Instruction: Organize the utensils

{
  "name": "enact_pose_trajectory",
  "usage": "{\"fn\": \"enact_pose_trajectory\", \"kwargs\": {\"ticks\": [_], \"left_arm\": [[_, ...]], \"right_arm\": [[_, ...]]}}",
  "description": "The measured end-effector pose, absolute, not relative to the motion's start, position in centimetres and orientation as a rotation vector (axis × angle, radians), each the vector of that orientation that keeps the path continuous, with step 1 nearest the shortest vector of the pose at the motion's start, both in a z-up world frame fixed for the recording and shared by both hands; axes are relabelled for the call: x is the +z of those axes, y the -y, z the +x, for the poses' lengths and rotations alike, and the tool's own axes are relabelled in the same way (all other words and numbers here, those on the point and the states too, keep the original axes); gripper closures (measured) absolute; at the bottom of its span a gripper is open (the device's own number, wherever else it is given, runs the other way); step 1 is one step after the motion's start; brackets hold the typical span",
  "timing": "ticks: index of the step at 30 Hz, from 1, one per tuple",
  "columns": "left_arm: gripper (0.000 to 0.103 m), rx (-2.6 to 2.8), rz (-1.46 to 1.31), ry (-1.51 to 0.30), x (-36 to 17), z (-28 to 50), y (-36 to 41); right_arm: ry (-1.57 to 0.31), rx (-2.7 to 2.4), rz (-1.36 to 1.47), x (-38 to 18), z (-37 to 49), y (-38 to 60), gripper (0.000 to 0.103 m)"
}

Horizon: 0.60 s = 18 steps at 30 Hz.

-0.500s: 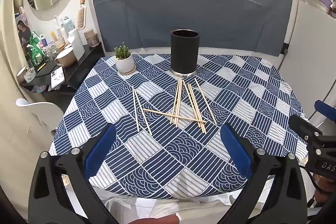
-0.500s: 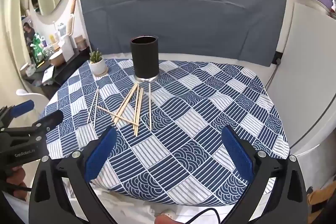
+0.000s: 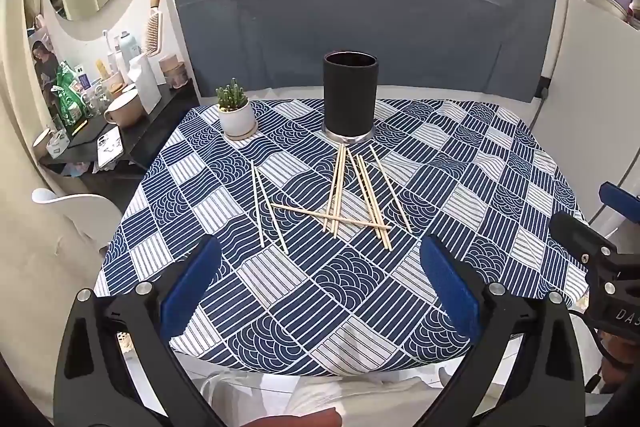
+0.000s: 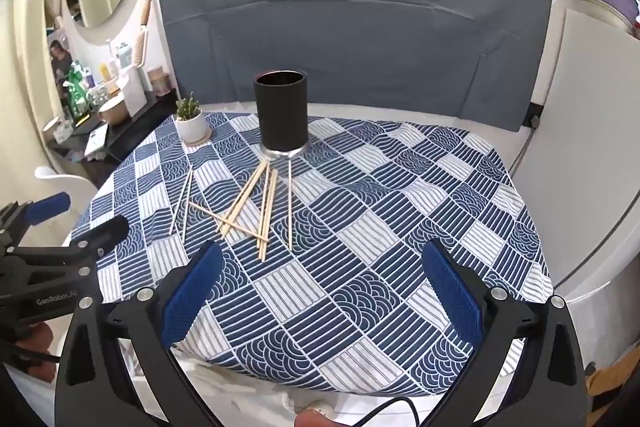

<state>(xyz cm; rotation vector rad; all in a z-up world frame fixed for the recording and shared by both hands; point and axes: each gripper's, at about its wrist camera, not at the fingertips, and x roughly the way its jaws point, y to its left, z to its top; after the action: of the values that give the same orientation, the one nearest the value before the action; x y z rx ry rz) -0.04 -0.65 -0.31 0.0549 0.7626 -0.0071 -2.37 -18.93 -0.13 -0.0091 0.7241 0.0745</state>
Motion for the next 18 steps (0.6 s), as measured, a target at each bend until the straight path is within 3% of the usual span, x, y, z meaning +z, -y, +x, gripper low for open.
{"fn": "enact_pose_trajectory", "kwargs": {"ticks": [18], "left_arm": [[0.006, -0.01, 0.043, -0.768, -0.38, -0.26, 1.27]], "right_arm": [[-0.717, 0.079, -0.042, 0.37, -2.34, 19.35, 0.008]]}}
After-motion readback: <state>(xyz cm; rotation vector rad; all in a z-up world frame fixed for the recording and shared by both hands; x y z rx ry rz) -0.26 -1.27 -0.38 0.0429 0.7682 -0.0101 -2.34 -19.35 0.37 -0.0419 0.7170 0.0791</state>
